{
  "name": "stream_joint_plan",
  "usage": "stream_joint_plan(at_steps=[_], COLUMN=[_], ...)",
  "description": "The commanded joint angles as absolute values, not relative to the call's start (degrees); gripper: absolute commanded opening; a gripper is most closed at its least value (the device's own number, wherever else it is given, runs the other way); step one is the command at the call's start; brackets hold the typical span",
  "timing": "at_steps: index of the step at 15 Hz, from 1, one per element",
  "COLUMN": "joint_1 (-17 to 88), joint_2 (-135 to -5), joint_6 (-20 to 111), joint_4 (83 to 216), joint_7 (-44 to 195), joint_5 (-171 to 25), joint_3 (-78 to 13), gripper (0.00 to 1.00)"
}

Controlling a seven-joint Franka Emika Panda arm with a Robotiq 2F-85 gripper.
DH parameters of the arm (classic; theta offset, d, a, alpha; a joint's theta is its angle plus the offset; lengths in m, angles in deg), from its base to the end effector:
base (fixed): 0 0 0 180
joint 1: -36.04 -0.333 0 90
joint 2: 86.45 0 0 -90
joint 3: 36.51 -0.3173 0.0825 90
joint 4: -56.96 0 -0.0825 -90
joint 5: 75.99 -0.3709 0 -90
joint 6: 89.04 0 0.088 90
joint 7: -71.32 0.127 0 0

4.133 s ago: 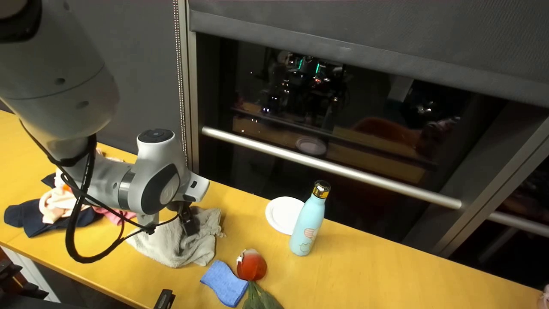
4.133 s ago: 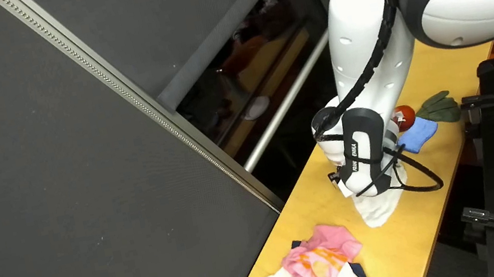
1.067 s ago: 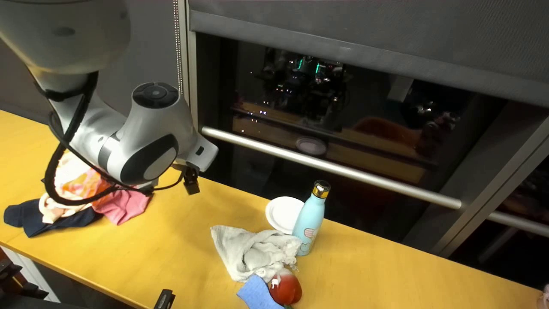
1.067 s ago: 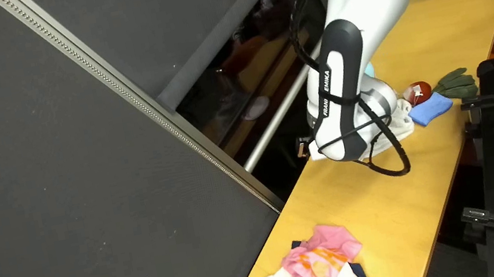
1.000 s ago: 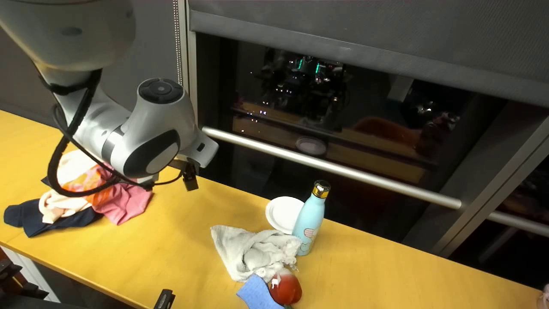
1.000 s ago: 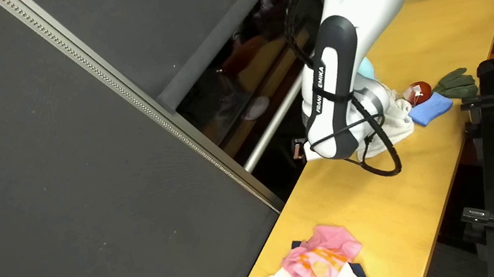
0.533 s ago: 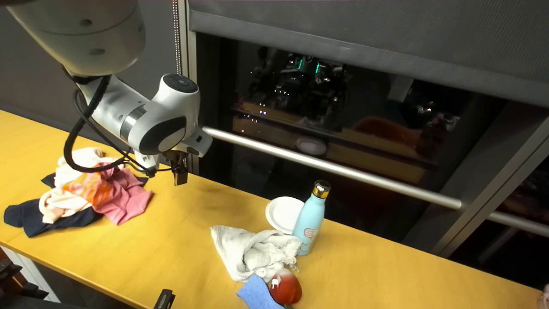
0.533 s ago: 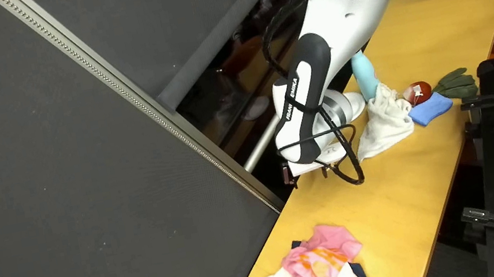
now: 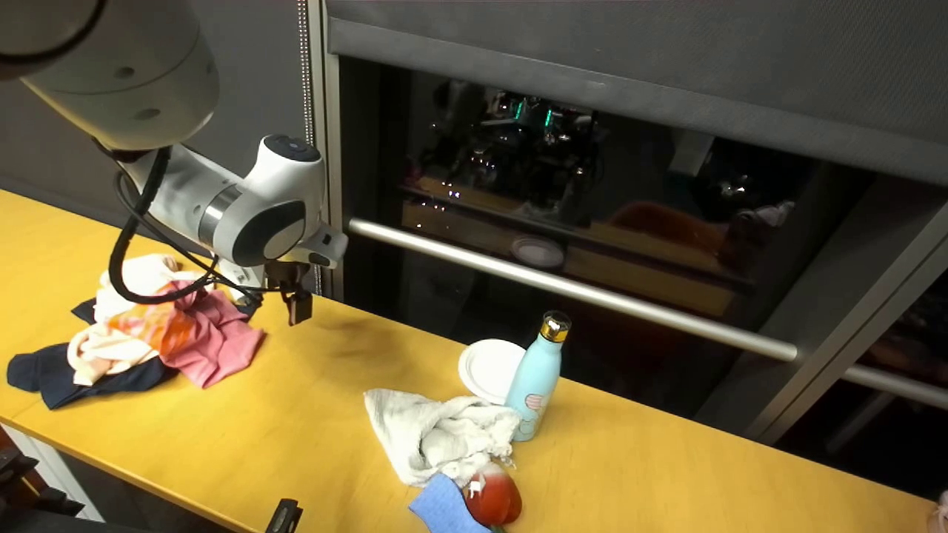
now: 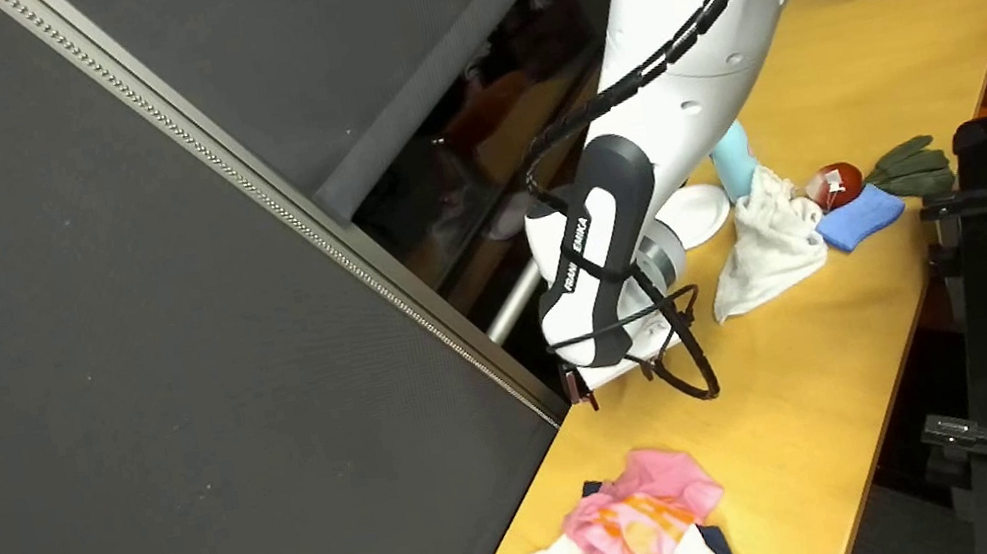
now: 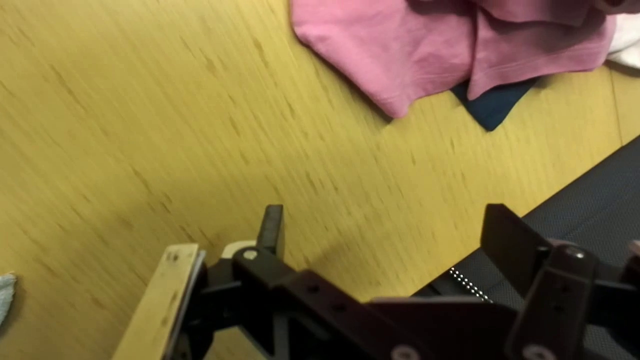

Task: Separate the shirts on the table

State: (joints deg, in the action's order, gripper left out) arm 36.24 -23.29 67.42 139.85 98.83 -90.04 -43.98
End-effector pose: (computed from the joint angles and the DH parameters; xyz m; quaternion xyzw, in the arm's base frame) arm 0.7031 0.0667 0.0351 -0.9374 0.3169 -0.0515 0.1348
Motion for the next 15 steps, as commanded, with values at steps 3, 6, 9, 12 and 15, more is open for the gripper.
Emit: stream_joint_plan(at_steps=[3, 6, 9, 12, 15], joint_1=[34.82, 33.03, 32.02, 32.79, 33.79], joint_2=[-21.19, -19.13, -16.59, -14.47, -12.2], joint_6=[68.69, 72.46, 74.9, 75.42, 75.45], joint_4=[136.56, 133.67, 130.77, 128.87, 126.58], joint_7=[95.79, 94.98, 93.16, 88.82, 83.6], joint_5=[-92.41, -92.16, -92.01, -91.98, -91.51], joint_3=[-44.14, -45.07, -47.38, -51.87, -55.93], gripper=[1.0, 1.0, 1.0, 1.0, 1.0])
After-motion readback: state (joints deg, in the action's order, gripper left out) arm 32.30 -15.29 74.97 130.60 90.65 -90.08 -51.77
